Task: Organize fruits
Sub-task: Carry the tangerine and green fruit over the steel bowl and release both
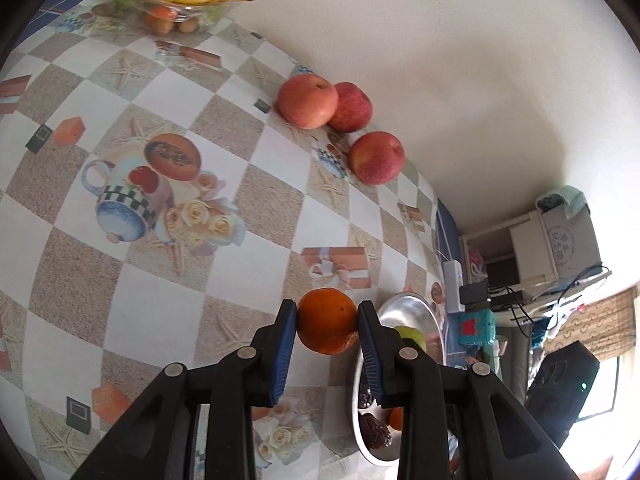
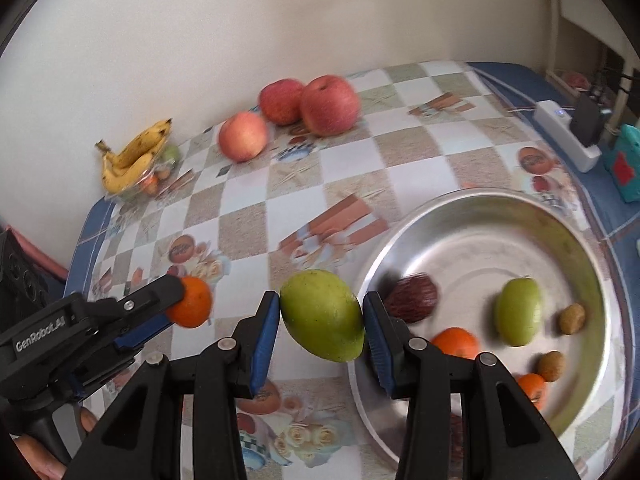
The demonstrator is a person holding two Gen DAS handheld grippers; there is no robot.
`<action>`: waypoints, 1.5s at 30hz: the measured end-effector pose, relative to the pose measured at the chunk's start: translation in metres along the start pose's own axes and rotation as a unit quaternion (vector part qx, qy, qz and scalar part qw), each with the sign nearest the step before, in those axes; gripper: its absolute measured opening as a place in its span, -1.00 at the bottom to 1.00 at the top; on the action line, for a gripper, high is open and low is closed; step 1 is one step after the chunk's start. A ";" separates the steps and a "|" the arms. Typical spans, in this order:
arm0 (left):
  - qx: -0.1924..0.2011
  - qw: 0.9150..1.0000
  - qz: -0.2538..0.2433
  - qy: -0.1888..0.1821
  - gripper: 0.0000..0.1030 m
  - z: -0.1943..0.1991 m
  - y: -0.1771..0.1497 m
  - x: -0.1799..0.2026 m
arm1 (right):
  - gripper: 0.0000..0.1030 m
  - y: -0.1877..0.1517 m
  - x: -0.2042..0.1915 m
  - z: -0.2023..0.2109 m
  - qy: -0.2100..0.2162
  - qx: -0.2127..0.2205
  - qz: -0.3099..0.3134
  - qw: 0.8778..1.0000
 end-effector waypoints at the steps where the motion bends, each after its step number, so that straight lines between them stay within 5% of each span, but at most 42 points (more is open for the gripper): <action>1: -0.003 1.000 -0.005 -0.002 -0.35 -0.001 -0.002 0.004 | -0.13 0.002 0.009 0.003 -0.005 0.004 -0.011 1.000; 16: -0.075 0.992 -0.101 -0.025 -0.35 -0.039 -0.062 0.066 | -0.13 0.011 0.117 0.043 -0.050 0.051 -0.140 0.988; 23: -0.099 0.985 -0.141 -0.018 -0.35 -0.053 -0.084 0.079 | -0.13 0.006 0.113 0.034 -0.047 0.034 -0.133 0.989; 34: -0.117 0.985 -0.129 -0.012 -0.30 -0.062 -0.092 0.071 | -0.12 -0.001 0.108 0.021 -0.051 0.007 -0.124 0.991; 45: -0.107 0.987 -0.122 0.010 0.01 -0.060 -0.084 0.061 | -0.12 0.002 0.103 0.022 -0.050 0.011 -0.112 0.992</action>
Point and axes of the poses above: each gripper's, at about its wrist camera, not at the fingertips, and z roughly against the way its jaws point, x to its right, y to its top, the point moved 9 cm from there along -z, roughly the way its jaws point, and after that the axes turned 1 degree about -z, right-handed, at the moved point
